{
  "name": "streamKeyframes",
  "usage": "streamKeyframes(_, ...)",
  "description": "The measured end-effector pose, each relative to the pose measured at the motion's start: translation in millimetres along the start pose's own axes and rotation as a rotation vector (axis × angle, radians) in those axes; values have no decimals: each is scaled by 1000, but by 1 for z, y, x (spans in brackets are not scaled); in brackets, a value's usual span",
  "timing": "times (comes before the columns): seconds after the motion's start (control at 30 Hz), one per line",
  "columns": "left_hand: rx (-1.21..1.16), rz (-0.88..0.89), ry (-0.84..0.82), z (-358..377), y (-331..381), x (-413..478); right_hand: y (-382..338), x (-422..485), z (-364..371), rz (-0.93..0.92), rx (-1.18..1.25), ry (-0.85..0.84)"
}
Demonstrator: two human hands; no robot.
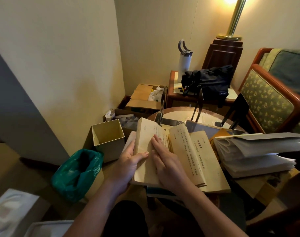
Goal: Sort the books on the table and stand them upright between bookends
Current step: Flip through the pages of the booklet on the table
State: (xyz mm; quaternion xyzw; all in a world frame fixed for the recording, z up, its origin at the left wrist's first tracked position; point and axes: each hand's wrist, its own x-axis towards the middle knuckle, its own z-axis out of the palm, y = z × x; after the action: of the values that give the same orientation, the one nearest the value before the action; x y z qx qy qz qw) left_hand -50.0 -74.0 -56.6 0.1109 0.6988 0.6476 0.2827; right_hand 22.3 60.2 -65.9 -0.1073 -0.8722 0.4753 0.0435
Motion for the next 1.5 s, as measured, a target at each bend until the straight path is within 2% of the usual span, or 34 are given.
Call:
streamKeyframes(0.17,-25,-43,5,-2,-5,5,4,24,-1,13,-39,60)
streamKeyframes(0.37,63,-55,5,-4,-9,8,19,-5,15,-54,-224,1)
streamKeyframes(0.57,140,-50,-28,-6,-12,11,25,28,7,-74,-351,-3)
streamKeyframes(0.83,169,-125,-42,-13,-15,18,14,67,-9,-18,-330,-20)
streamKeyframes(0.93,279,-110,-54,-14,-16,17,21,53,-9,-12,-404,-71)
streamKeyframes(1.03,290,-101,-58,-13,-18,17,33,34,-13,-86,-492,-136)
streamKeyframes(1.13,328,-63,-42,-9,-17,16,45,29,-18,-114,-491,-141)
streamKeyframes(1.33,373,-44,-17,0,-19,19,50,42,-22,-84,-478,-27)
streamKeyframes(1.5,428,-28,109,1,-18,42,63,43,-22,-119,-423,-34)
